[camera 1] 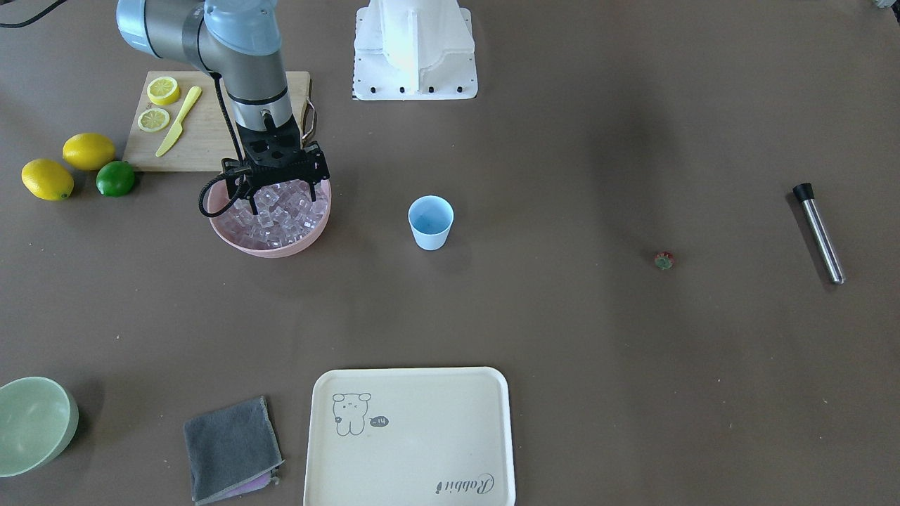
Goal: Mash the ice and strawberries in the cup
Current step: 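Move the empty scoop back over the pink ice bowl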
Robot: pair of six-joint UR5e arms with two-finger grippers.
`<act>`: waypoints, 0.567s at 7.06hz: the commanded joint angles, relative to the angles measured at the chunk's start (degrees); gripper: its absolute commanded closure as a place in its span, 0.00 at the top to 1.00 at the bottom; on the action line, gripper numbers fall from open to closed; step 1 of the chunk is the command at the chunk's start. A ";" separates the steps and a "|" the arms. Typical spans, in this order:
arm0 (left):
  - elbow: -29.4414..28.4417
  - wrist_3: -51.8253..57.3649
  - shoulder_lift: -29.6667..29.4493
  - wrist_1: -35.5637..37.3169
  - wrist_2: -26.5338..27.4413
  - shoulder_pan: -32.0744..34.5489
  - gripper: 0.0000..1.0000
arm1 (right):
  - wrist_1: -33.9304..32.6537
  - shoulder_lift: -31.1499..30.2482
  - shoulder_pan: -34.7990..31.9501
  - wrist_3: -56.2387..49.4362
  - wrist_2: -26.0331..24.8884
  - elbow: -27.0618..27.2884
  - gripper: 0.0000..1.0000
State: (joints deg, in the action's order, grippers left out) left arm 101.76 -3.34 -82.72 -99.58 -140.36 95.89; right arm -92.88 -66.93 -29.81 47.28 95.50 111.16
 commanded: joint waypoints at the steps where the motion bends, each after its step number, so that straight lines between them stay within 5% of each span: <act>1: 0.37 0.00 0.10 0.00 0.00 0.09 0.99 | -0.36 -0.57 -0.24 0.88 0.21 0.89 0.97; 4: -0.15 0.00 0.19 -1.14 0.00 0.00 0.99 | -3.44 -1.27 0.28 0.01 0.04 0.47 0.97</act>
State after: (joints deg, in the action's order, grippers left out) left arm 101.70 -3.34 -82.60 -100.48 -140.36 95.93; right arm -95.60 -67.77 -29.88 47.90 95.79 112.08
